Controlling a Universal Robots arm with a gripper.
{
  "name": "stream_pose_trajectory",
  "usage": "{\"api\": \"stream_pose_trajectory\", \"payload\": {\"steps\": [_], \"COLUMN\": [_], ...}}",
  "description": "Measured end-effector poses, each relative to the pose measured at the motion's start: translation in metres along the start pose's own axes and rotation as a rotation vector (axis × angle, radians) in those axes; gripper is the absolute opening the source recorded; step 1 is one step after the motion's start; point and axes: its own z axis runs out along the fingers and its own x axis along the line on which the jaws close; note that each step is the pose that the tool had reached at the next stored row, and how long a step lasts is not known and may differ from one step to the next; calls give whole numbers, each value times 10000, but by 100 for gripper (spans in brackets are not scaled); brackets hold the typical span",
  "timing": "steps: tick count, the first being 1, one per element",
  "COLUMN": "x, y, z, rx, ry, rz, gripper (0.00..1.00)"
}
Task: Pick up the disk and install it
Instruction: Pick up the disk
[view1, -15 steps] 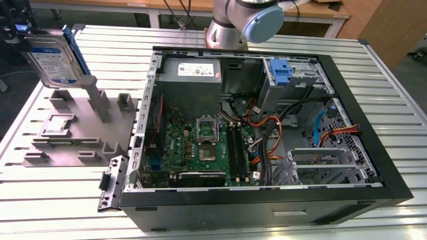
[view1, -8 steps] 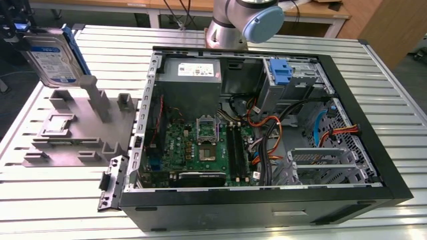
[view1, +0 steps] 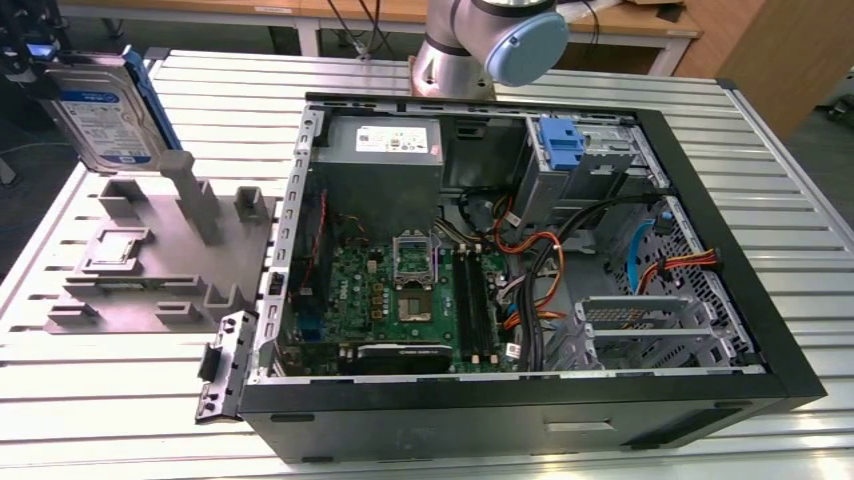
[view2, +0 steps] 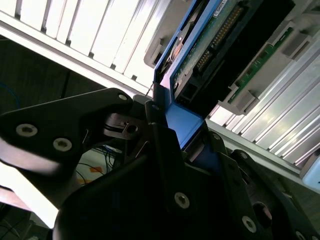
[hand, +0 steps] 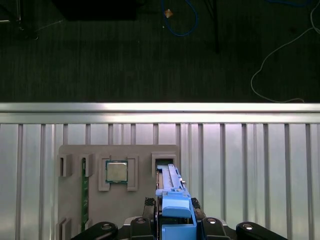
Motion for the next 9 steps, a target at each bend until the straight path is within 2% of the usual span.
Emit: {"api": "stream_pose_trajectory", "payload": {"steps": [9], "x": [-1], "y": [0], "z": [-20], "rx": [2], "ry": [0], "rz": [0], "gripper": [37]}}
